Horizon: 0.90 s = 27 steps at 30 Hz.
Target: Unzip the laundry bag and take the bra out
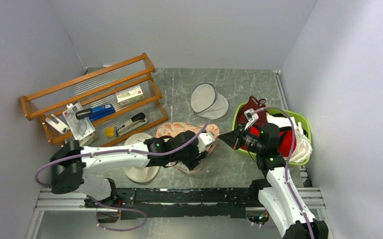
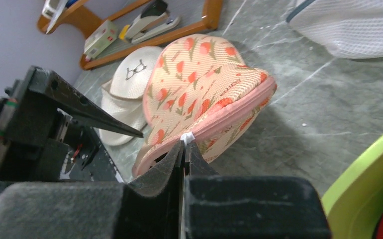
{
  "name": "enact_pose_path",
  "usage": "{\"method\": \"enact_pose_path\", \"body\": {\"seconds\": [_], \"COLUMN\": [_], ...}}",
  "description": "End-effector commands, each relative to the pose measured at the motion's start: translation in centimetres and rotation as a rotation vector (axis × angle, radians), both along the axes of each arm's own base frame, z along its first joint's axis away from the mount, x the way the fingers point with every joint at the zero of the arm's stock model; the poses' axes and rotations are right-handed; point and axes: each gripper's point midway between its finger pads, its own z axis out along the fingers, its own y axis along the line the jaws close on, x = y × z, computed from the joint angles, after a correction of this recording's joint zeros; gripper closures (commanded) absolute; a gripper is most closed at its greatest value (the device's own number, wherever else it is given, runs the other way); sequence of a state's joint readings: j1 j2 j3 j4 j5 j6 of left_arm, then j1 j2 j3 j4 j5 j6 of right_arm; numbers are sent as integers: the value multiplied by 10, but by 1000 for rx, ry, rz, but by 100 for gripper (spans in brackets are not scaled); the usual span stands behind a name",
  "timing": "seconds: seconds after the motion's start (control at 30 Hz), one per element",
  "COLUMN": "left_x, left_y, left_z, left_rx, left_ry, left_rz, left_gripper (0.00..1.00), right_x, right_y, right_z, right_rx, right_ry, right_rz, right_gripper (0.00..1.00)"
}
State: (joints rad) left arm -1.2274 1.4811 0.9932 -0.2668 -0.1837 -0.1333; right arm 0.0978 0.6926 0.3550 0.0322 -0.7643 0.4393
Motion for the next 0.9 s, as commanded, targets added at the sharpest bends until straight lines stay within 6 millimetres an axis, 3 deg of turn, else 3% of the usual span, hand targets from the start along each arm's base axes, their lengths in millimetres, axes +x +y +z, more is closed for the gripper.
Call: {"method": "enact_pose_path", "body": {"seconds": [0.0,0.17,0.5,0.63,0.87], "left_x": [-33,-19,23,26,26], "left_y": [-9,-24,-55,-55,-32], "left_z": [34,65,52,45,40], "left_rx": [-182,-275,-164,-135,-102], "left_ry": [117,78,-12,-19,-36], "left_rz": [-87,-20,83,95,130], "left_gripper": [23,13,30,41,81], "right_x": [-21,-28,-36,-39,-33], "right_y": [8,12,14,14,12], "right_z": [1,2,5,4,-1], "right_rx": [34,50,64,61,51], "right_ry": [-11,-11,-12,-11,0], "right_rz": [97,130,149,156,130], "right_gripper": [100,100,100,100,100]}}
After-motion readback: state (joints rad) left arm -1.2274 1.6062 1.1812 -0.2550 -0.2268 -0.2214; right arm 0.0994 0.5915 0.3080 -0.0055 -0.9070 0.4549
